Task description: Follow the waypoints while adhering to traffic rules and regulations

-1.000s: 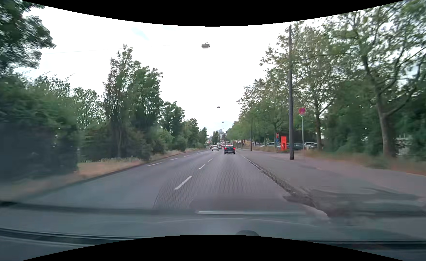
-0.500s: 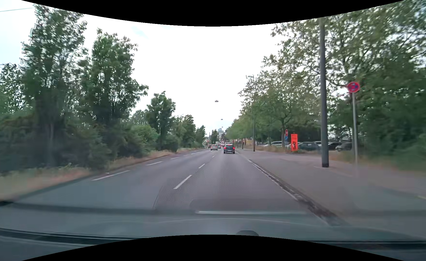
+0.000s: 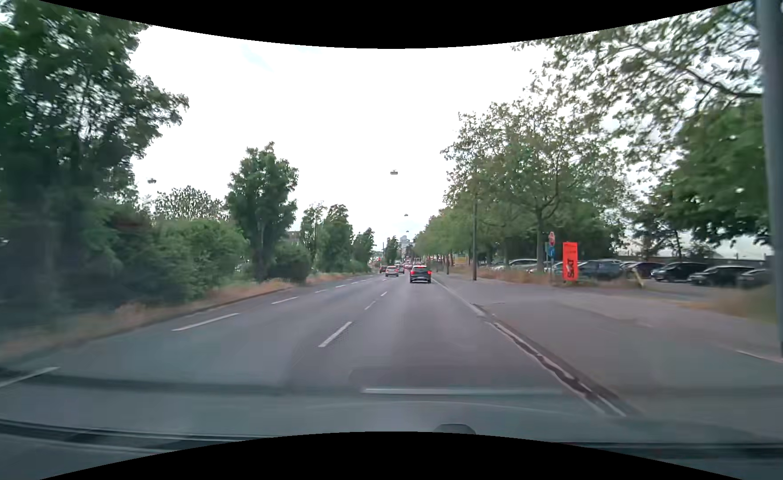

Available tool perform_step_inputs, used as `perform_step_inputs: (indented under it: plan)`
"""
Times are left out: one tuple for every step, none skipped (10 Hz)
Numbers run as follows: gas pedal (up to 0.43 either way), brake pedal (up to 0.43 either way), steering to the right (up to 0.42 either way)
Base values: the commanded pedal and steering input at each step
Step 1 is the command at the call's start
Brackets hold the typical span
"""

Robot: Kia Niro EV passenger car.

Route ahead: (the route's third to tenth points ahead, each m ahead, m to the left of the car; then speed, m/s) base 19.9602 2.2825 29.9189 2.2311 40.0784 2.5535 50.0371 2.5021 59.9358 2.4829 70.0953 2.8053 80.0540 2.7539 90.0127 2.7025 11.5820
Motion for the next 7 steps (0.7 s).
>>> perform_step_inputs:
  plan:
    - [0.000,0.128,-0.003]
    - [0.000,0.128,-0.003]
    - [0.000,0.134,-0.003]
    - [0.000,0.140,-0.003]
    - [0.000,0.140,-0.003]
    - [0.000,0.140,-0.003]
    - [0.000,0.140,-0.003]
